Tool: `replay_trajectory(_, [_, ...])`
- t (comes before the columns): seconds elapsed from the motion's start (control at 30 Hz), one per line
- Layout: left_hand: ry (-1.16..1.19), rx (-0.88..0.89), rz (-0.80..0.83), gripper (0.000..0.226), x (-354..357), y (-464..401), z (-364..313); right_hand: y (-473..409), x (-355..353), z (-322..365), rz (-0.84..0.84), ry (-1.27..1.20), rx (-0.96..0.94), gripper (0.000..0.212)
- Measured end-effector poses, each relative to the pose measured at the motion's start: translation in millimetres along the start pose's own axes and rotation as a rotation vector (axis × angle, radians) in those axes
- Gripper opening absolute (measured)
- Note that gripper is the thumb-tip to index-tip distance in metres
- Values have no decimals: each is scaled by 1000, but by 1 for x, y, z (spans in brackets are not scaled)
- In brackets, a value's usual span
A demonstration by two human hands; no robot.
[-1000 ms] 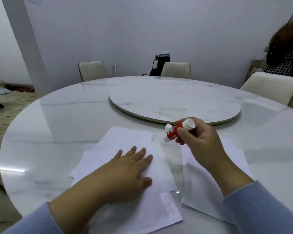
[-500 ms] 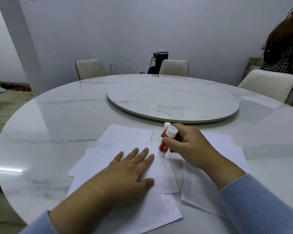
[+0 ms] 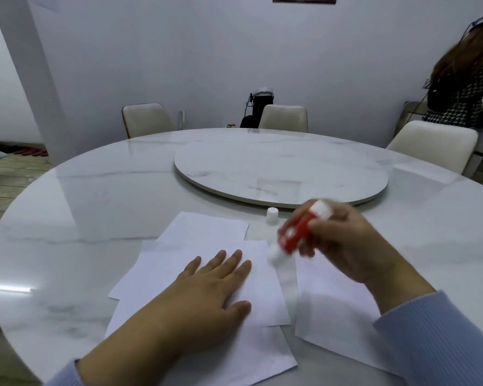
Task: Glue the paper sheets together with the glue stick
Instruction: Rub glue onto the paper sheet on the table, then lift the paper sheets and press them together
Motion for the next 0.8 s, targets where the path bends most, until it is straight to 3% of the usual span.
replay_trajectory(0.13, [18,20,-32,63,-2,5,-5,-3,-18,13,-485,-401,-164,21])
replay_trajectory(0.2, [35,47,-22,63,-4,7,-8,-9,-22,13,-564,-469,-150,27])
replay_trajectory(0.3, [41,67,-15,63,-4,8,-10,-27,-24,9,-578,-242,4,44])
replay_trajectory(0.57, [44,82,9,66,-4,4,-5,-76,-32,-36,-726,600,347,33])
replay_trajectory(0.8, [33,83,34,66,-7,3,-7,-81,-38,-59,-744,716,306,27])
Point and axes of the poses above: each hand's wrist, its own y-axis away from the middle knuckle, its own x-axis out of the palm, z = x × y, the point moved 1 cm from there along -y, towards the middle knuckle, and after that the axes turned 4 degrees about z, right-handed, at the moved point
